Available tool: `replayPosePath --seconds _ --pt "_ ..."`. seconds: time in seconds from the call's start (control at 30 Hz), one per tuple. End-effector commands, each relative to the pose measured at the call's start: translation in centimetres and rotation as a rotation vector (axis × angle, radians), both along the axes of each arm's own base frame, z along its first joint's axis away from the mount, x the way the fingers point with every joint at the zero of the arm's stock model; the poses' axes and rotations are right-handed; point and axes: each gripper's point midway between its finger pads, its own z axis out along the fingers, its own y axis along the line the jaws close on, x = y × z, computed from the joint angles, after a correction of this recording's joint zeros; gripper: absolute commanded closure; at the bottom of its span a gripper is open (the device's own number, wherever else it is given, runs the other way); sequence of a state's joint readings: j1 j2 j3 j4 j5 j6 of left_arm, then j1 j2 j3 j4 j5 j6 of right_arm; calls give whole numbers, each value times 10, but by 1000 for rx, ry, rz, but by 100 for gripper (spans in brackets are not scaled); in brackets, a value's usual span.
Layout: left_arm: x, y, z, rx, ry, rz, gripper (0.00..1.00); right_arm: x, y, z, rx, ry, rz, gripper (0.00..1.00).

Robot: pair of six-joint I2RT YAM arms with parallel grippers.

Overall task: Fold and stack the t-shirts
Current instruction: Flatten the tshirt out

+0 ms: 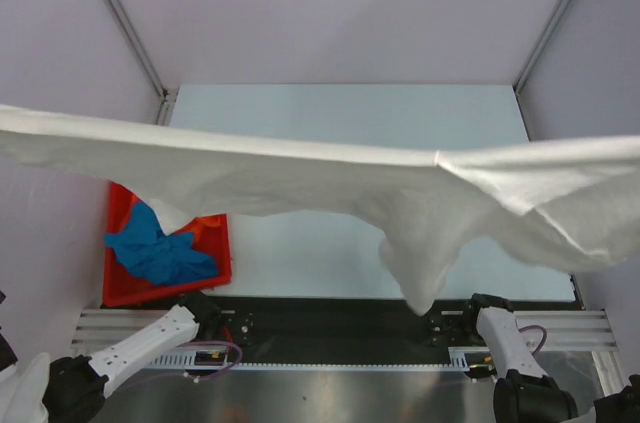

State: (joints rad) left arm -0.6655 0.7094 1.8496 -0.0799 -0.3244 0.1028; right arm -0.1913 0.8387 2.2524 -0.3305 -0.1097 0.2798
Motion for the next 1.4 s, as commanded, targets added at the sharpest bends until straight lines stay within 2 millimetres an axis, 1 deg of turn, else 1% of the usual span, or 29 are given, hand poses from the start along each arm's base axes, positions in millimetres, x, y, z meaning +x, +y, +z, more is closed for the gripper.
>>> replayPosePath --seconds 0.0,0.03,0.07,0.1,0.13,0.17,0.2,0.23,0.27,0.3,0.33,0.37,0.47,0.5,0.53,0.63,0.7,0.8,0.87,0.9,0.97,1.0,1.03,1.07,1.1,1.13,1.2,1.27,1.37 --pt "55 -46 -20 84 95 -13 100 42 -12 -4 30 58 -19 100" --pt "71 -56 -28 104 132 0 100 65 -16 -12 36 99 -24 100" --pt "100 -77 -42 143 185 11 100 77 -18 -16 37 122 -24 100" --pt "120 -89 -55 177 218 35 100 100 -23 -23 40 157 -28 100" --pt "131 -97 -59 203 236 46 100 107 -25 -26 40 167 -31 100" --pt "141 -100 -58 191 232 71 99 124 -29 -28 42 191 -35 100" --pt "165 -114 -65 233 263 107 100 137 -33 -30 47 208 -43 100" --pt "175 -120 -66 245 271 124 100 150 -35 -32 43 222 -50 100" --pt "180 -121 -58 241 257 138 100 177 -41 -36 48 262 -50 100" --pt "193 -128 -59 263 268 154 100 191 -43 -38 45 280 -53 100" --pt "216 -143 -65 294 297 153 100 199 -45 -38 42 283 -57 100" --pt "220 -145 -56 290 285 149 100 221 -50 -43 47 315 -60 100" --pt "243 -145 -51 267 286 163 100 240 -55 -46 40 332 -72 100" --pt "248 -139 -49 256 288 176 100 250 -57 -48 41 347 -75 100" --pt "250 -137 -48 227 291 156 100 250 -57 -48 37 350 -77 100" --pt "247 -130 -40 189 276 123 100 242 -57 -45 28 340 -88 100" --pt "236 -127 -34 179 262 111 100 234 -55 -42 23 329 -94 100" --pt "212 -117 -28 165 239 96 100 211 -51 -38 19 305 -99 100" --pt "201 -111 -30 161 243 92 100 188 -46 -34 19 277 -97 100" --pt "182 -103 -25 144 219 85 99 179 -44 -32 16 267 -96 100" --pt "169 -97 -28 147 215 81 100 151 -38 -27 14 235 -97 100" --pt "159 -94 -26 125 207 60 100 141 -36 -26 14 222 -95 100" --pt "138 -85 -19 109 171 54 100 132 -35 -25 15 216 -97 100" --pt "131 -83 -24 122 184 46 100 111 -30 -21 10 183 -94 100" --pt "121 -79 -23 115 175 38 100 102 -28 -20 10 169 -90 100" --pt "99 -69 -20 106 151 36 100 92 -26 -20 10 160 -89 100" --pt "79 -62 -17 99 125 25 100 63 -19 -15 11 113 -78 100" --pt "49 -49 -11 89 85 19 100 41 -15 -10 9 79 -72 100" --pt "26 -40 -4 82 52 12 100 26 -12 -6 3 56 -71 100"
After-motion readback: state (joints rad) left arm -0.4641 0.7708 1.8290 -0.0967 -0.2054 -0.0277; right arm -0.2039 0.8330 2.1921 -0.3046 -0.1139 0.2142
